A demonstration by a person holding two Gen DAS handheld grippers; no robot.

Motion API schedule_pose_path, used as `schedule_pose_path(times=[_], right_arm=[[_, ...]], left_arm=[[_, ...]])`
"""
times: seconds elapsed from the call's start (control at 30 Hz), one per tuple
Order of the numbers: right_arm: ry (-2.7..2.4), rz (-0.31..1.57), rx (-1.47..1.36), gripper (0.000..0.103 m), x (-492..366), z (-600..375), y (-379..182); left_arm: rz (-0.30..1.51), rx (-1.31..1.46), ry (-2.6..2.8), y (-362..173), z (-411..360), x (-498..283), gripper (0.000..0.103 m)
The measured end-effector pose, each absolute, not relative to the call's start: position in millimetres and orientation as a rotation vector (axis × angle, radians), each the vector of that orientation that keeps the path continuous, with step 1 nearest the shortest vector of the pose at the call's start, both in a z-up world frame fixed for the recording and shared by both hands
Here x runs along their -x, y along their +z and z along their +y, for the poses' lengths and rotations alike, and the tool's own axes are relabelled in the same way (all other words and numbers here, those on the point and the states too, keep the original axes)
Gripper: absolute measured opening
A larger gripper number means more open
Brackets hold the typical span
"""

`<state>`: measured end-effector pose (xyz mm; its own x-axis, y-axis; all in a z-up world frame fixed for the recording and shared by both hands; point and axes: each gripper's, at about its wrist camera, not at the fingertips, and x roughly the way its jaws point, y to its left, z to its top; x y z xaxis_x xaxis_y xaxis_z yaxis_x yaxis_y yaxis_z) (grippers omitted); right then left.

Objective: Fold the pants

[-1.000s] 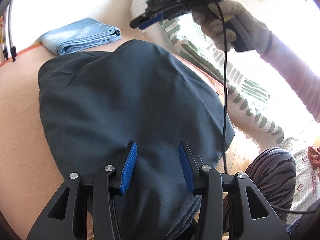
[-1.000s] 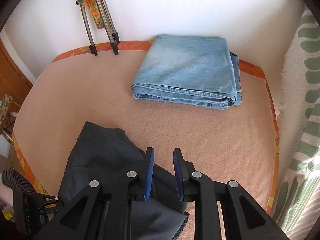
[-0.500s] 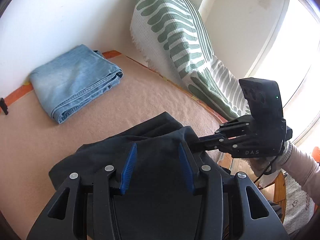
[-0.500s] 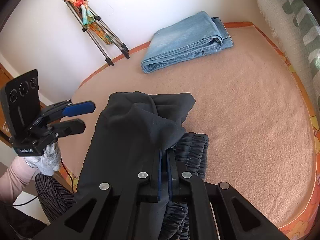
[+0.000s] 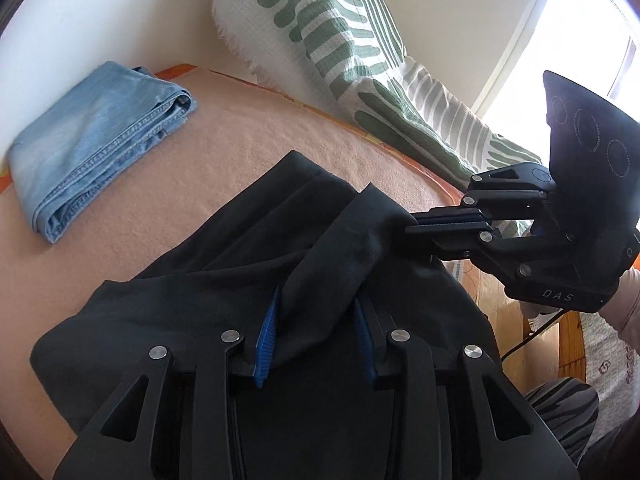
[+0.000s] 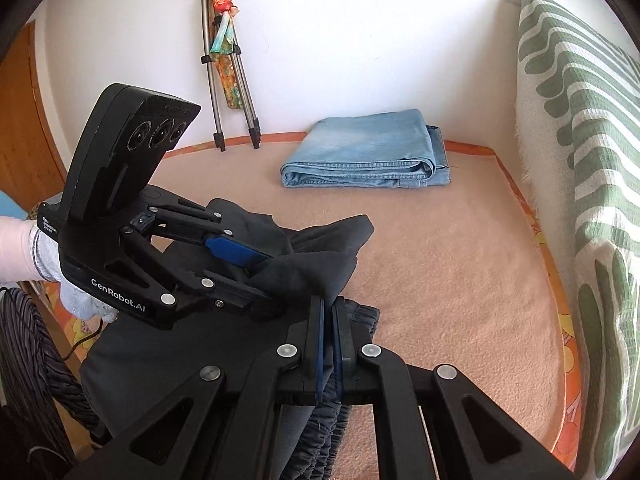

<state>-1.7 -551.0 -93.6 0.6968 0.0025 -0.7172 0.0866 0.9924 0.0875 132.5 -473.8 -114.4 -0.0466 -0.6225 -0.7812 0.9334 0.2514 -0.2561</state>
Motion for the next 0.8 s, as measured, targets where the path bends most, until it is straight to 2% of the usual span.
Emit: schedule_pose_path(times=[0.07, 0.2, 0.23, 0.27, 0.3, 0.4, 0.53, 0.6, 0.67, 0.8], right_arm=[[0.008, 0.835, -0.105, 0.002, 2.6, -547.7, -97.4], [0.015, 0.851, -0.125, 0.011, 10.0, -558.5, -94.1], [0.017, 0.827, -0.154, 0.016, 11.4, -565.3, -89.2], [0.030, 0.807, -0.190, 0.027, 11.3, -571.8, -84.6], [0.035, 0.797, -0.215, 0.030, 8.2, -577.1, -80.5], [0.045, 0.797, -0.220, 0.030, -12.5, -580.3, -74.4], [0.063, 0.907, -0.224, 0.027, -37.3, -571.8, -93.4], [0.088, 0.911, -0.210, 0.024, -30.4, -563.1, -101.9], [0.094, 0.900, -0.207, 0.024, -19.2, -556.8, -108.0], [0.069, 0.892, -0.199, 0.023, -3.3, -552.7, -115.9]], left_arm=[[0.932, -0.433, -1.311, -115.3, -473.0, -127.9, 0.025], [0.849, -0.463, -1.303, -111.9, -468.8, -117.4, 0.019], [0.847, -0.463, -1.306, -112.1, -468.8, -116.5, 0.019], [0.848, -0.466, -1.308, -112.7, -468.2, -115.5, 0.019], [0.845, -0.469, -1.310, -113.3, -467.9, -114.5, 0.019], [0.828, -0.498, -1.308, -114.2, -469.0, -109.9, 0.019], [0.847, -0.528, -1.325, -110.6, -467.0, -108.0, 0.019], [0.863, -0.509, -1.356, -102.4, -462.3, -112.2, 0.022], [0.872, -0.470, -1.369, -90.6, -457.9, -119.1, 0.035], [0.832, -0.456, -1.354, -70.2, -461.2, -134.3, 0.036]])
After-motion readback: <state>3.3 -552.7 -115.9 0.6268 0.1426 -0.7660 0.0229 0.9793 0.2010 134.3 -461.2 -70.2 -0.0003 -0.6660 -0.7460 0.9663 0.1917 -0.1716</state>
